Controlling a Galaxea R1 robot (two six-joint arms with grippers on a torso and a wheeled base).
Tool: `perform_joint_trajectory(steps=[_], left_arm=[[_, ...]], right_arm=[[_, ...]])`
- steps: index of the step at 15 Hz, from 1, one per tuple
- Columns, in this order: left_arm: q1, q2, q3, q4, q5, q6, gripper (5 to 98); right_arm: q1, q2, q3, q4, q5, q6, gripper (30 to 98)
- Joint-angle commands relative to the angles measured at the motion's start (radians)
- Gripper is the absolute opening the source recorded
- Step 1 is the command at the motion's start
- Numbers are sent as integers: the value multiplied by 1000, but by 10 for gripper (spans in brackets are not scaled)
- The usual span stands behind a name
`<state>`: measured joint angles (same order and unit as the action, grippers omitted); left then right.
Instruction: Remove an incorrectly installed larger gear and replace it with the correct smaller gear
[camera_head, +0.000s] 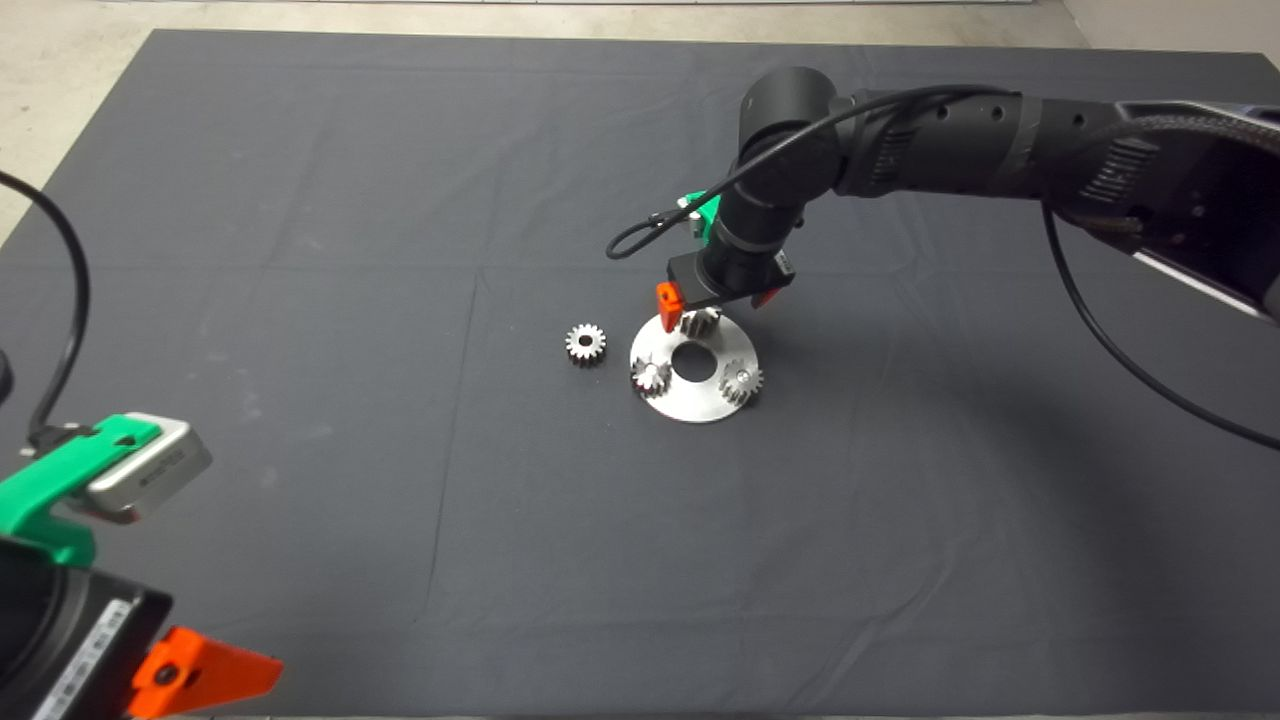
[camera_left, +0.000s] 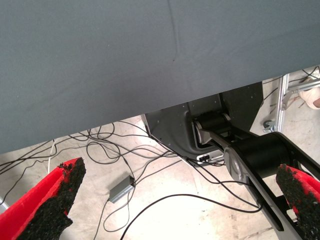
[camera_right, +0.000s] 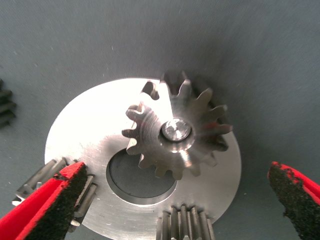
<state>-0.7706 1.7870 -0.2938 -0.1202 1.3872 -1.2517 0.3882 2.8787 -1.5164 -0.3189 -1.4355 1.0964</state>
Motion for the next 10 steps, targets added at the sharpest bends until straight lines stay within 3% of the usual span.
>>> perform_joint_trajectory(steps=[1, 4, 5, 10], left_arm=[[-12, 2, 13, -16, -1, 5, 978], [-12, 4, 13, -16, -1, 5, 978], [-12, 4, 13, -16, -1, 5, 978], [-12, 6, 13, -16, -2, 5, 978]], right_arm=[[12, 1, -16, -32, 3, -7, 955], [12, 1, -19, -51, 3, -12, 944], [12, 0, -19, -51, 4, -10, 904], [14, 1, -20, -71, 49, -12, 856]])
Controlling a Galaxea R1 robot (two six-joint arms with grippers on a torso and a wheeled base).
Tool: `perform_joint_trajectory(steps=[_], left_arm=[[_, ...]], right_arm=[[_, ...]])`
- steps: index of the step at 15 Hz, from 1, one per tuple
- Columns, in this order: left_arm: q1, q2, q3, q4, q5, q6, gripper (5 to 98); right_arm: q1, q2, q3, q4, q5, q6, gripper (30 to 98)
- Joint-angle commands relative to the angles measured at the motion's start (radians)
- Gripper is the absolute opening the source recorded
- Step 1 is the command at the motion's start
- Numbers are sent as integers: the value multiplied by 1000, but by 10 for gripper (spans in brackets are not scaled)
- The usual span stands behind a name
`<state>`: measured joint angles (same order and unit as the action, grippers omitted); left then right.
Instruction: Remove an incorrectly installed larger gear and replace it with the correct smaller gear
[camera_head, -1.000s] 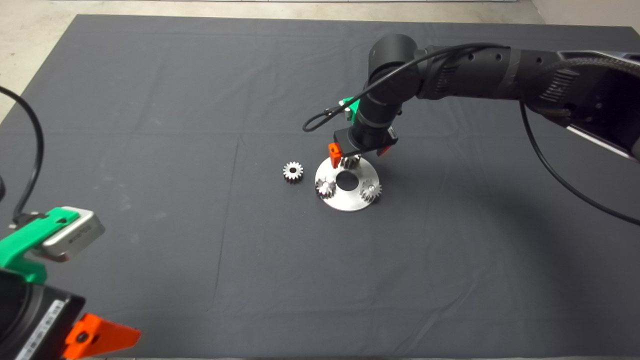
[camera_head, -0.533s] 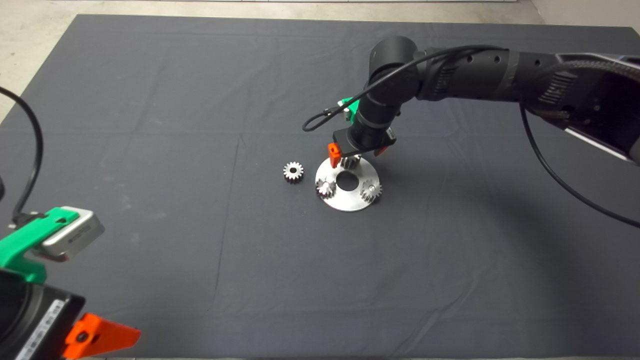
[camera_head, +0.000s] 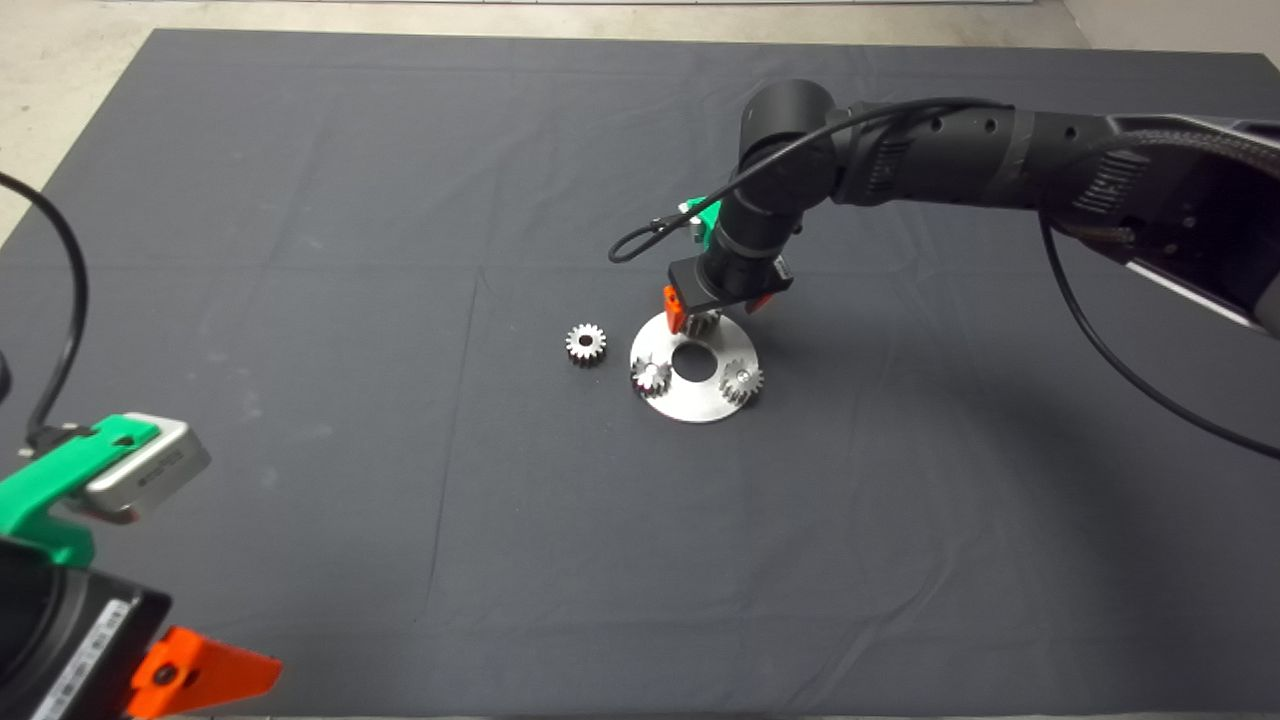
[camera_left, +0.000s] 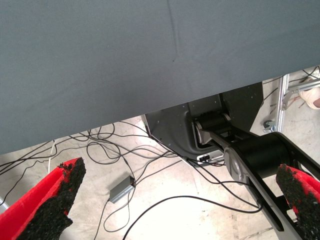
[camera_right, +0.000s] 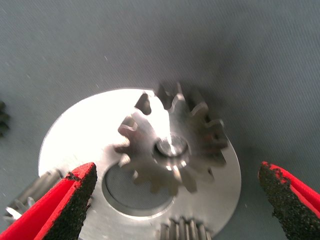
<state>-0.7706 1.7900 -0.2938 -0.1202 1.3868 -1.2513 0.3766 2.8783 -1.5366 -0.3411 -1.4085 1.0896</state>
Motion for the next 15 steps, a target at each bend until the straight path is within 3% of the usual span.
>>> perform_joint_trajectory(steps=[1, 3, 4, 7, 15], left_arm=[[-12, 1, 13, -16, -2, 4, 978], [-12, 1, 13, -16, -2, 6, 978], [-12, 1, 13, -16, -2, 6, 978], [-12, 1, 13, -16, -2, 6, 978], [-12, 0, 13, -16, -2, 6, 978]], right_arm=[[25, 0, -2, -49, 38, -7, 856], [25, 0, -8, -52, 54, -7, 845], [25, 0, -8, -52, 54, -7, 808], [24, -1, -8, -58, 54, -8, 803], [13, -1, -32, -72, 52, -30, 698]])
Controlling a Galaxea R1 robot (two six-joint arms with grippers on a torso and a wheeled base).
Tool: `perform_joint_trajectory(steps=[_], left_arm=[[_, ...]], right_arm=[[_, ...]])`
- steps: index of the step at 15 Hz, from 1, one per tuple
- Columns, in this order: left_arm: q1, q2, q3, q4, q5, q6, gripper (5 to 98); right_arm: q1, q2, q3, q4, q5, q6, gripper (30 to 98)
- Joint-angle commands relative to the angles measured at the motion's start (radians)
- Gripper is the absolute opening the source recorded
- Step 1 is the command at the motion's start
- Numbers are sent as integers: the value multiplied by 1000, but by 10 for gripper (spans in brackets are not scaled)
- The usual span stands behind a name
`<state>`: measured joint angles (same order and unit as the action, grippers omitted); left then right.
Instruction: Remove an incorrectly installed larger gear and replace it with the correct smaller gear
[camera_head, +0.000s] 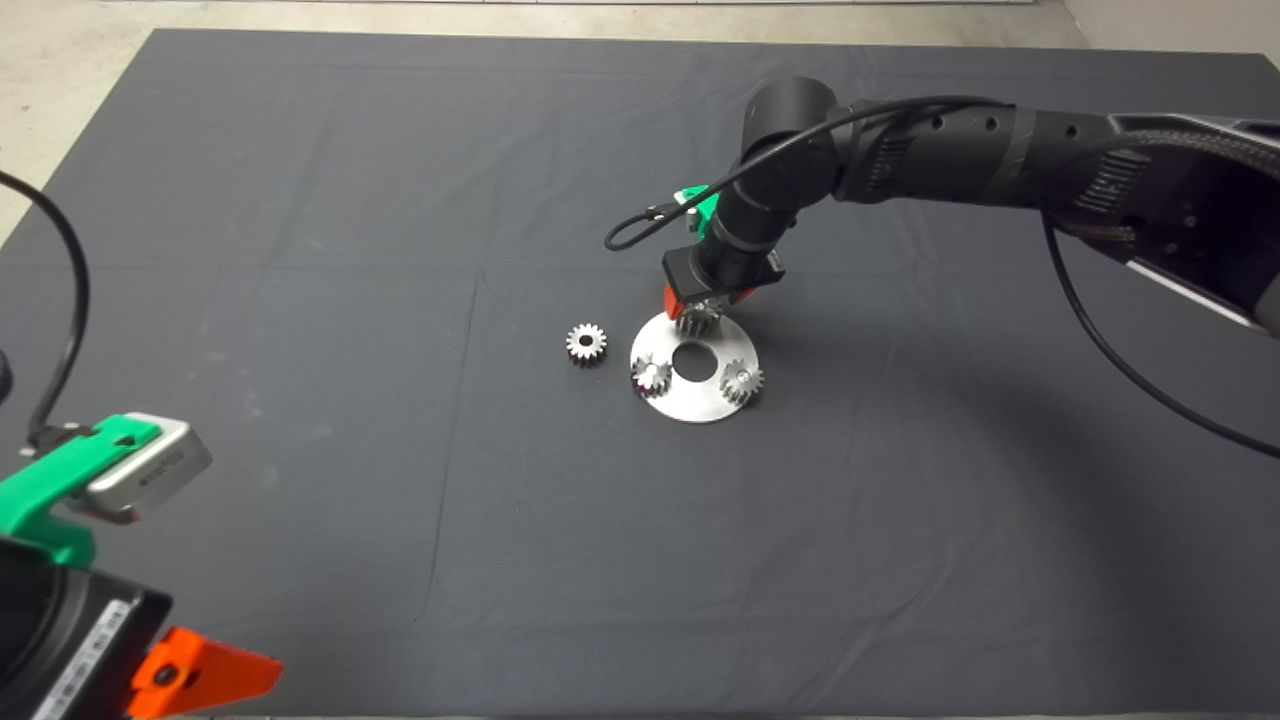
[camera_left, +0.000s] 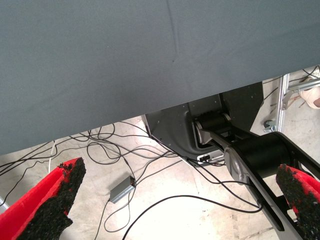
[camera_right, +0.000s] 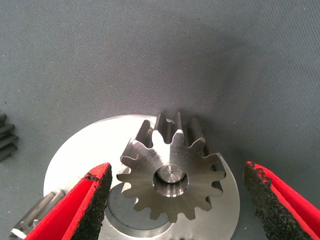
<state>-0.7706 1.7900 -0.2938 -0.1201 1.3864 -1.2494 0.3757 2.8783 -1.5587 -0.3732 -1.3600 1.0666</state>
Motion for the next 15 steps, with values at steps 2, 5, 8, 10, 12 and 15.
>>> perform_joint_trajectory(steps=[2, 5, 8, 10, 12, 15], left_arm=[[-12, -2, 13, -16, 0, 4, 978], [-12, -2, 13, -16, 0, 4, 978], [-12, -2, 13, -16, 0, 4, 978], [-12, -2, 13, -16, 0, 4, 978], [-12, -2, 13, -16, -1, 4, 978], [-12, -2, 13, -16, -1, 4, 978]], right_arm=[[12, -1, -13, -41, 5, -11, 698], [3, 1, -15, -41, 5, -17, 698], [0, 0, -15, -41, 7, -17, 661], [0, 2, -15, -41, 7, -17, 651], [0, 2, -15, -41, 7, -16, 604], [0, 5, -15, -41, 9, -17, 562]])
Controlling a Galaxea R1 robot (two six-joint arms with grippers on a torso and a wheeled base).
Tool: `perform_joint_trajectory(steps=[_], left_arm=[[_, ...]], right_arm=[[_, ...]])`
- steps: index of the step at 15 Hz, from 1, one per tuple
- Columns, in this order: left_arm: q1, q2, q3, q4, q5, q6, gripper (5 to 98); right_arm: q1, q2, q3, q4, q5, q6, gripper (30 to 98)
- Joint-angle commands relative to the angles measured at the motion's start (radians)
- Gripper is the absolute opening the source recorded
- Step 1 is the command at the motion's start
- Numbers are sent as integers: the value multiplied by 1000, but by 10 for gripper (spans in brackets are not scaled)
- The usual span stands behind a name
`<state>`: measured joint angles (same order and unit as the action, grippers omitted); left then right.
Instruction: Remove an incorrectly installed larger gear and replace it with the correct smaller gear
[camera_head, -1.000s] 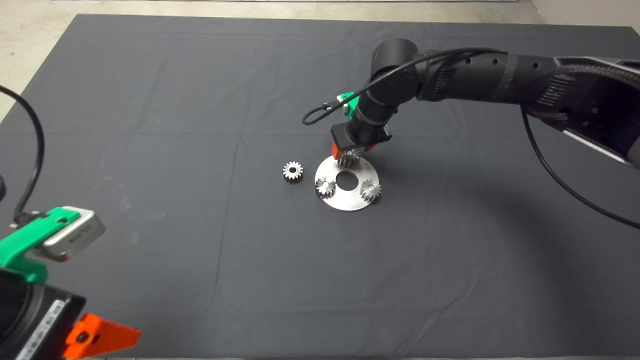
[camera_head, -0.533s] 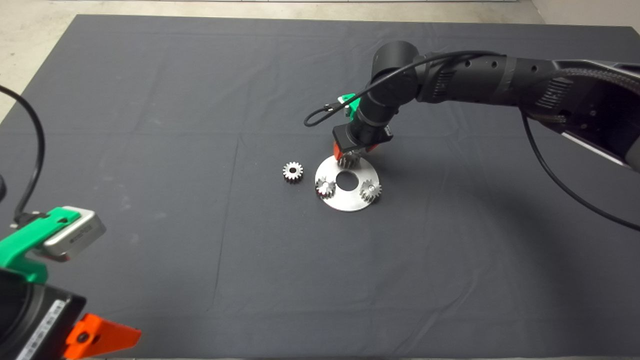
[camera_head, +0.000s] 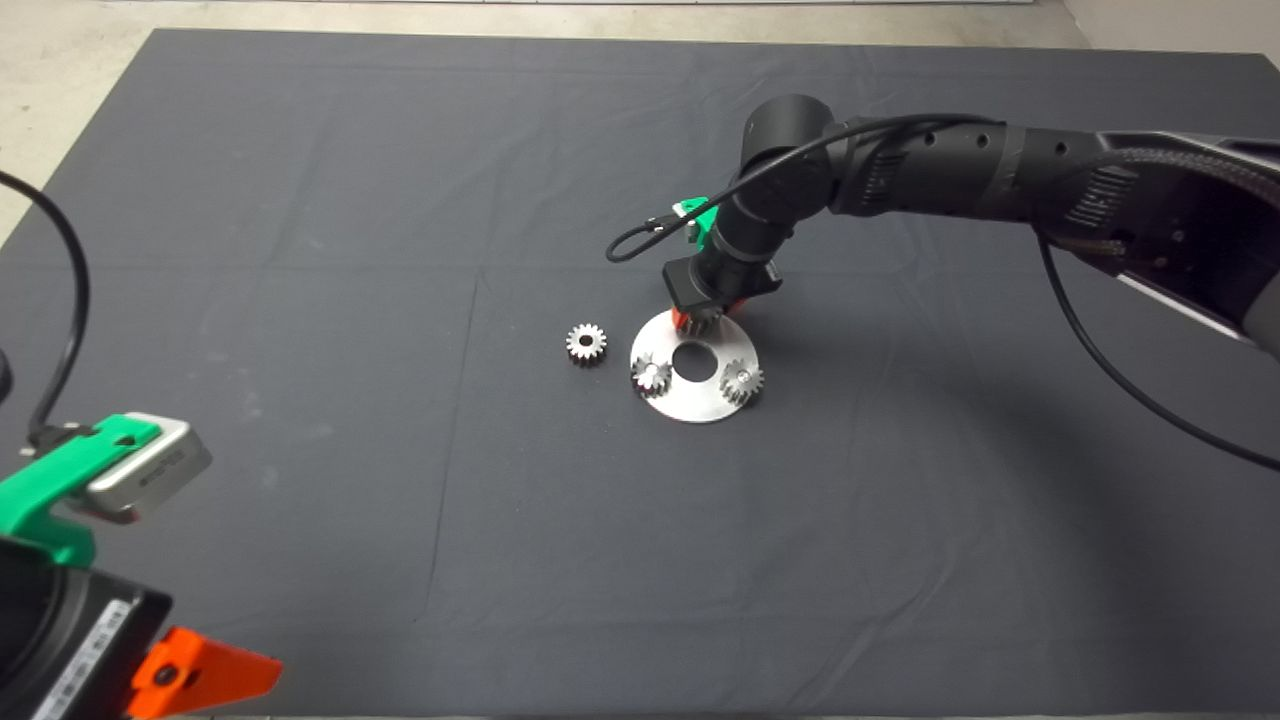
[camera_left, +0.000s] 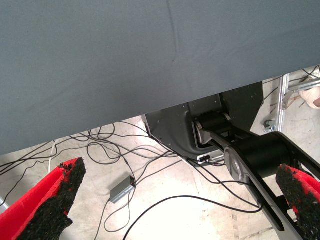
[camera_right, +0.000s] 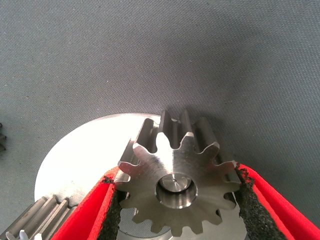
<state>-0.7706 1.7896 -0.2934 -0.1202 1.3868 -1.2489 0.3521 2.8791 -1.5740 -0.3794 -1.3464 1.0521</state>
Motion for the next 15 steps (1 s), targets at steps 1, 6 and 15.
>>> perform_joint_trajectory(steps=[1, 6, 15], left_arm=[[-12, -2, 13, -16, -2, 3, 978], [-12, 0, 13, -16, -2, 3, 978], [-12, 1, 13, -16, -3, 3, 978]], right_arm=[[24, 3, 0, -35, -5, -1, 554], [24, 3, 2, -39, -5, -12, 512], [30, 9, 19, -39, -5, -9, 484]])
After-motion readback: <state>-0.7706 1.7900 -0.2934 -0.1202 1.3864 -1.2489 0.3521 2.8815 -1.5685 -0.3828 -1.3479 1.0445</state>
